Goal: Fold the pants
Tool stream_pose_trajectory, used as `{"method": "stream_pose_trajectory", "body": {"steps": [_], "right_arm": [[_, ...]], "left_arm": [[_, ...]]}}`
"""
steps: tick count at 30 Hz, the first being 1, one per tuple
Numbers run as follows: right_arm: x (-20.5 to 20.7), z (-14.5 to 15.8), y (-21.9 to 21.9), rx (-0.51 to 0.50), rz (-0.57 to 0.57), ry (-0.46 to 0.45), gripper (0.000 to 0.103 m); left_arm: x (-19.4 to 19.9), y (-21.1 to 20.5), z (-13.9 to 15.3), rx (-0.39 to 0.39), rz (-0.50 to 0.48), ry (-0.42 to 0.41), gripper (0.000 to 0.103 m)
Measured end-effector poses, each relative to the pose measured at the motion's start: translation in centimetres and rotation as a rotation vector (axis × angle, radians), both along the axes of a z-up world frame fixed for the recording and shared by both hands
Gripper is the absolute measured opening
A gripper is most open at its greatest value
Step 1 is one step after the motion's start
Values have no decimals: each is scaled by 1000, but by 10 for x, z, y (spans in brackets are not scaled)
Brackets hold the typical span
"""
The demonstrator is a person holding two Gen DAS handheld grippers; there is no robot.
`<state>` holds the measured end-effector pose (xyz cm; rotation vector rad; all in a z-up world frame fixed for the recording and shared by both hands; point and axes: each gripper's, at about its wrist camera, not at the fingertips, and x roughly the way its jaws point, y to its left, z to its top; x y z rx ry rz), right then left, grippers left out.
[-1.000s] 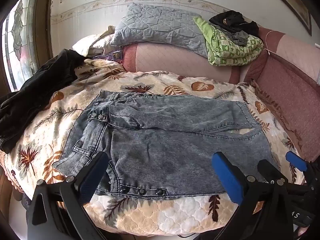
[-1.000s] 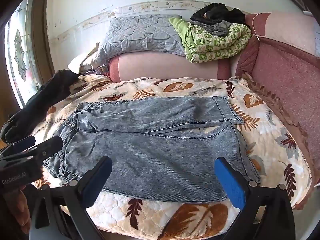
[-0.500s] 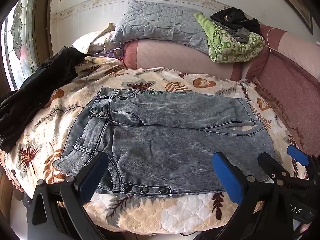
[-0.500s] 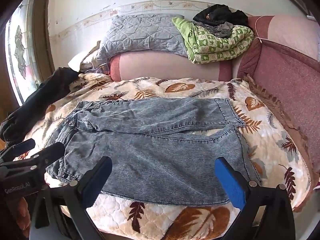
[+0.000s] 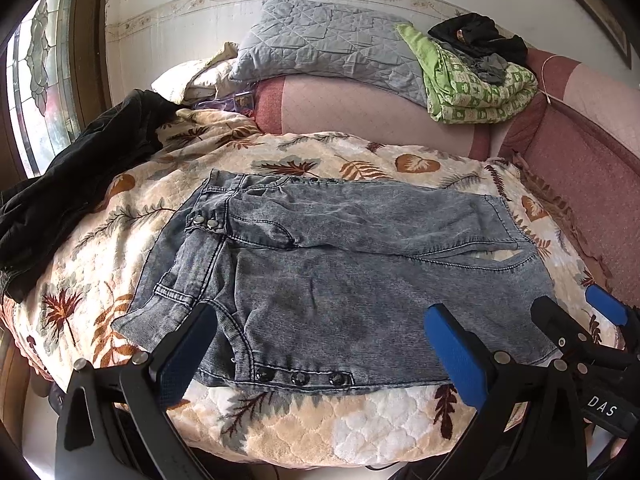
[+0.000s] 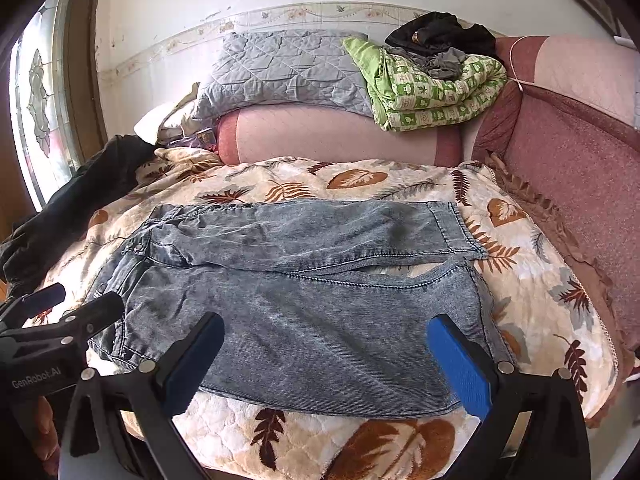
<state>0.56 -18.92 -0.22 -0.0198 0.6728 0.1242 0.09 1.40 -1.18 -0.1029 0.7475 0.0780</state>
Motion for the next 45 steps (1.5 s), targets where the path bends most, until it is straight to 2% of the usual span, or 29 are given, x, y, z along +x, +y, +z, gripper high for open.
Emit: {"method": "stream_pose_trajectory", "body": {"steps": [18,45], "right_arm": [[0,-3,-4,-5,-20,-4,103],[1,-2,4,-12,2,-4,103]], "left_arm": [[2,10,-6,-4,34,22,103],[0,17,-7,-5,31,21,103]]}}
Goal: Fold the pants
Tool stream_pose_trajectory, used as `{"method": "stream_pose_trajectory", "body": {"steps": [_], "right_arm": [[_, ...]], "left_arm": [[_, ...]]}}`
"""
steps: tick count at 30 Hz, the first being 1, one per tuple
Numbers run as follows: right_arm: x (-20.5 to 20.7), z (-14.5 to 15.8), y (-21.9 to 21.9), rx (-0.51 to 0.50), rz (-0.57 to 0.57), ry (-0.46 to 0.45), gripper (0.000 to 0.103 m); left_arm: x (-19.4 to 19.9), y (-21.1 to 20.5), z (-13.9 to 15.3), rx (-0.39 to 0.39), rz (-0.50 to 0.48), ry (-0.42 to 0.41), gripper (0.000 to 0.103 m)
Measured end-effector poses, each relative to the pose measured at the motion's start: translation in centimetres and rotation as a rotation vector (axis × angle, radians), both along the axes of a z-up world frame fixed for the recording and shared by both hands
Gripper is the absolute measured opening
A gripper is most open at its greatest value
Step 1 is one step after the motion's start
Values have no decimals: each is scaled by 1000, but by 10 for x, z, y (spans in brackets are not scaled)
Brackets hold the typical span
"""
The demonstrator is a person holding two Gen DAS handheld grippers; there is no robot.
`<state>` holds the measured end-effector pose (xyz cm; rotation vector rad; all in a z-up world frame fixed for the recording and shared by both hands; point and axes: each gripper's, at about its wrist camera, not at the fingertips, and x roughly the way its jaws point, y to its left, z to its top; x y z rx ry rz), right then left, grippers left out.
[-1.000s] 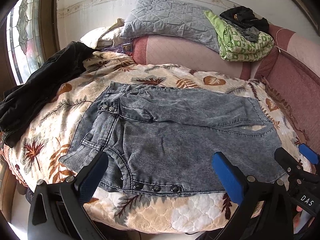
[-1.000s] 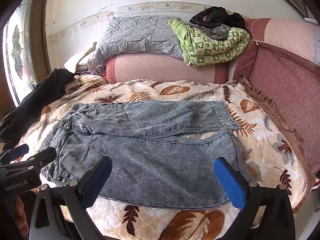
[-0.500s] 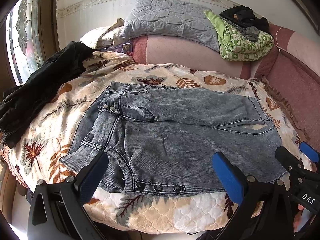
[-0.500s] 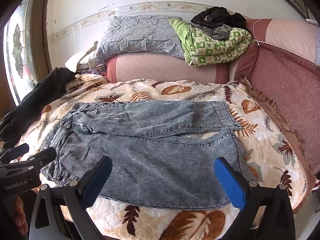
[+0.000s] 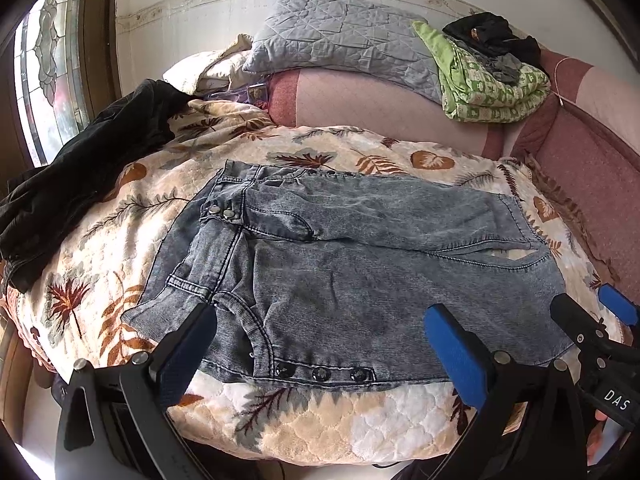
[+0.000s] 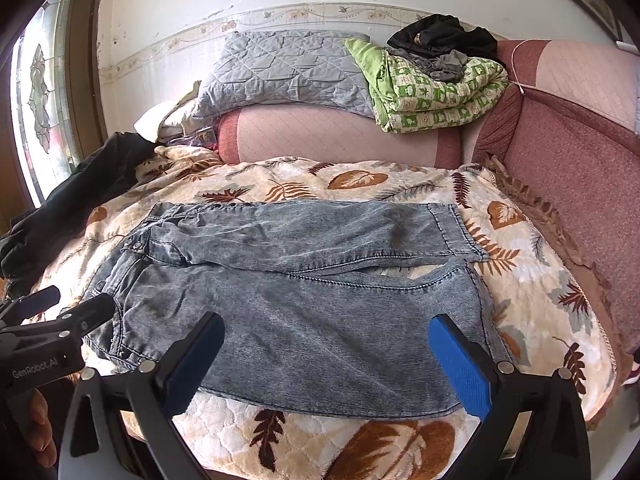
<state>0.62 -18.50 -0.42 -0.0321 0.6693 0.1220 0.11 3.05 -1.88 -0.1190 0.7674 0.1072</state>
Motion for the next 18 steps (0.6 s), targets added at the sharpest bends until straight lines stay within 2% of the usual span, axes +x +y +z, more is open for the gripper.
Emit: {"method": "stream_pose_trajectory", "body": {"steps": [18], "right_arm": [[8,0,1,5,7,12,103]], "left_arm": [[5,4,-4,0,3,14,103]]}}
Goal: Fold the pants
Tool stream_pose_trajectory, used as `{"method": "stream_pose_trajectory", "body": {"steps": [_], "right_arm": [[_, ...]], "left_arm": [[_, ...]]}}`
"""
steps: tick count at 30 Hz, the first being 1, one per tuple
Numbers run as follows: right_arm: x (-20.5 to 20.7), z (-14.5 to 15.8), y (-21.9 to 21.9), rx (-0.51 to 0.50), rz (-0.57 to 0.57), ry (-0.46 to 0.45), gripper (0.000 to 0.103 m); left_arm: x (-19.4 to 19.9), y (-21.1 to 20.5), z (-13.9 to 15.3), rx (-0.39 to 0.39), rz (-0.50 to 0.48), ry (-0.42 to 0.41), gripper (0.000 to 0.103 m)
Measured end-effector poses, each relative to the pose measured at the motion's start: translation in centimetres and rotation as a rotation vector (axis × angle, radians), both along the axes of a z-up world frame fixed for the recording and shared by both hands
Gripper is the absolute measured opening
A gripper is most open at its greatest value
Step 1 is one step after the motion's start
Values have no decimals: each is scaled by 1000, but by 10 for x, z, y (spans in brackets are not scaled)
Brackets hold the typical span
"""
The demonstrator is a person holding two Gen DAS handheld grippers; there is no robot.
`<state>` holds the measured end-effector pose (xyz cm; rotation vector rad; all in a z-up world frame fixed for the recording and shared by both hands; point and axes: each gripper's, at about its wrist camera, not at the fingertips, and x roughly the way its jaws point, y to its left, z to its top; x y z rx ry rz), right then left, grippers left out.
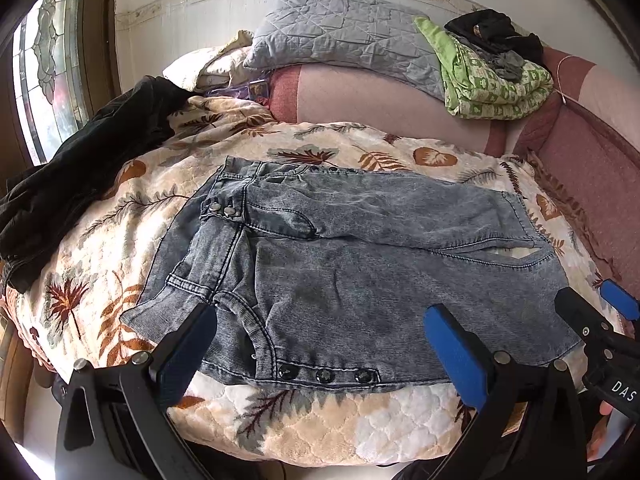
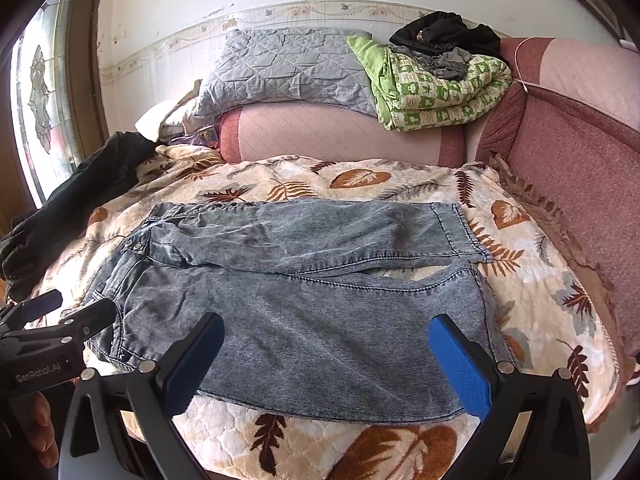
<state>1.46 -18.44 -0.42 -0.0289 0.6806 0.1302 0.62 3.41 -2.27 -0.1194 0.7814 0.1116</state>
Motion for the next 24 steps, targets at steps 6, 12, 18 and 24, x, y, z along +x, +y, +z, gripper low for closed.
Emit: {"method": "stream_pose_trajectory", "body": {"steps": [6,12,18,24], "right_arm": [[4,-2,-5,1,-8,7,103],[14,-9,-15,18,2,41,103],[31,-8,-38,64,-8,67,103],[49,-9,-50,65,-27,78,103]], "left_arm": [[7,9,-2,1,17,14,103],[21,18,-6,-1,19,34,103],[46,42,-4,24,67,45,103],[71,57,0,47,100,51,103]]}}
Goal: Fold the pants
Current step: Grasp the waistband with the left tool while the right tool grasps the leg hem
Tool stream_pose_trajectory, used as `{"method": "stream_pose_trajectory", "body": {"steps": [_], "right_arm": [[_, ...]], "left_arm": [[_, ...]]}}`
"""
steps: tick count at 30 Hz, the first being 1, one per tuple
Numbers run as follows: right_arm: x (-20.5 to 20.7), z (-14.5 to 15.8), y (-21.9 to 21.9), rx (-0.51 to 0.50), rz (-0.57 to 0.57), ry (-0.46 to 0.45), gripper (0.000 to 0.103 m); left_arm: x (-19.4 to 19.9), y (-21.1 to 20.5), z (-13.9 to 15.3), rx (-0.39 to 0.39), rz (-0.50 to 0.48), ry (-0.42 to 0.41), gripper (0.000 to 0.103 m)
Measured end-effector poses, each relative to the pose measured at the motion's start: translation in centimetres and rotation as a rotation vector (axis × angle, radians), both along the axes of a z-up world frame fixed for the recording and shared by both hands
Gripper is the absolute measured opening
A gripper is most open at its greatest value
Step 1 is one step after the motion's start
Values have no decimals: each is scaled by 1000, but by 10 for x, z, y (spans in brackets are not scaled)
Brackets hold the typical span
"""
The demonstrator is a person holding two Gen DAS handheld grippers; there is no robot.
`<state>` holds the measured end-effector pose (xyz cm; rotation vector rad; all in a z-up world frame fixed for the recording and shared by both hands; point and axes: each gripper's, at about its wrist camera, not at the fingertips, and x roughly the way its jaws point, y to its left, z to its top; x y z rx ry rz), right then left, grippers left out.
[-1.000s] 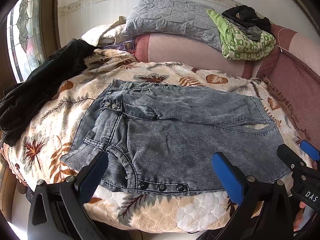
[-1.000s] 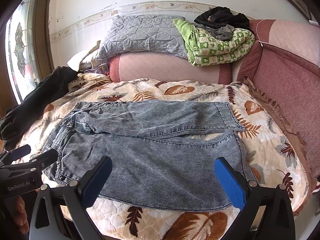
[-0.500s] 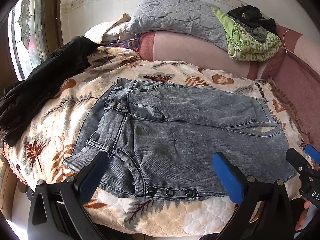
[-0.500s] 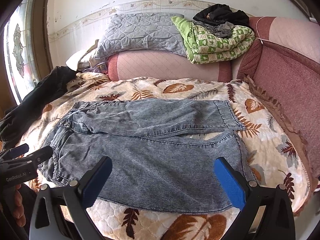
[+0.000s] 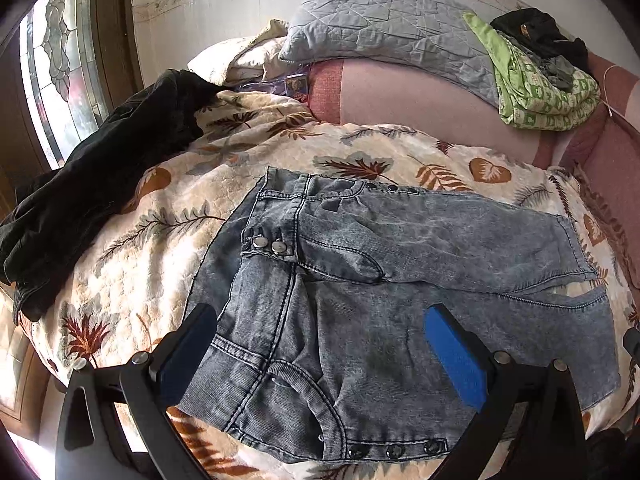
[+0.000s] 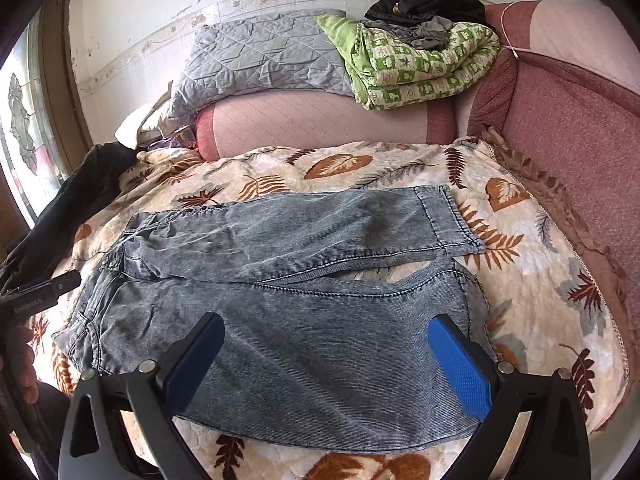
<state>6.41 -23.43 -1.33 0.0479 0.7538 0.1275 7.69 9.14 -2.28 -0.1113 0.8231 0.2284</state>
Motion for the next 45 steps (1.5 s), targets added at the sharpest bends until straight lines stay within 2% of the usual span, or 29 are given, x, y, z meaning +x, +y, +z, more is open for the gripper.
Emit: {"method": "stream_pose_trajectory", "body": {"steps": [8,12,15,20,24,27,29,32,34,36,38,42,45], "right_arm": [[28,0,-9,38,28,35,103],[49,5,-25,82,55,66,103],[76,12,-49,120,58,84,103],[151,16,-95,143,26,150,103],[221,-4,-127,183,-5,265,103],[263,-24,-145,177,-42,328,103],[284,-38,-155,179,-68,359,103],[300,-48,-168,194,-117,373,103],[307,-53,-172,177,-127,387,103],[314,-59,-172,168,-110,400,99],[325,-67,-172,143,-116,420,80],[344,-79,-165,111,-96,439,77],[355,-87,-164,92,-89,447,77]], "left_arm": [[23,7,-8,-18,-16,33,103],[37,29,-9,-111,-30,44,103],[57,52,-9,-157,-8,48,103],[100,77,-12,-121,-6,79,103],[129,96,-24,-169,12,121,103],[147,102,-34,-176,20,147,103],[157,105,-38,-185,19,160,103],[162,103,-38,-150,19,154,103],[166,105,-39,-173,17,155,103],[173,110,-42,-216,24,148,103],[182,113,-47,-253,15,160,103],[201,125,-55,-354,-14,161,94],[215,140,-58,-403,-7,153,85]]}}
